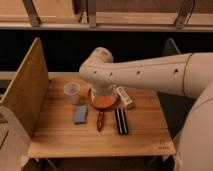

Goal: Place the eraser in the ceramic cup

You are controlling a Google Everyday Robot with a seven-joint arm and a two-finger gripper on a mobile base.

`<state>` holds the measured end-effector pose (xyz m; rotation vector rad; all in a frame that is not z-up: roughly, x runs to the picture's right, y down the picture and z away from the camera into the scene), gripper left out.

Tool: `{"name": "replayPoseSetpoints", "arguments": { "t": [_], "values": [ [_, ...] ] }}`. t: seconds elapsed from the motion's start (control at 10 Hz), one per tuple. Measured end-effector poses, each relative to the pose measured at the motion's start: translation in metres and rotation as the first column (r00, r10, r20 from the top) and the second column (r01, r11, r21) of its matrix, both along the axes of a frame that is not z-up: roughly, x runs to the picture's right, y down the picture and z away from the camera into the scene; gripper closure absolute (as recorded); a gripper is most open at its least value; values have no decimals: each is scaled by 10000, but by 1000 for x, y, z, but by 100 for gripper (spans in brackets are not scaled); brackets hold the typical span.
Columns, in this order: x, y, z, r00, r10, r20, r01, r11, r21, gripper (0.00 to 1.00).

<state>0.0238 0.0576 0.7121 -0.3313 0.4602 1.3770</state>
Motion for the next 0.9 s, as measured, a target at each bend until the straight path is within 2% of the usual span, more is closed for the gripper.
{"name": "replayPoseSetpoints", "arguments": {
  "t": [0.2,0.3,0.4,0.5,0.9],
  "values": [
    [26,24,16,9937,805,-776,-842,9954,-464,35],
    [29,31,23,9917,904,-911,-967,9930,-672,35],
    [31,42,31,9902,968,-1002,-1072,9887,-1044,35],
    [32,46,35,9903,956,-1009,-1076,9868,-1210,35],
    [32,45,35,9908,954,-959,-1065,9873,-1178,35]
  ]
}}
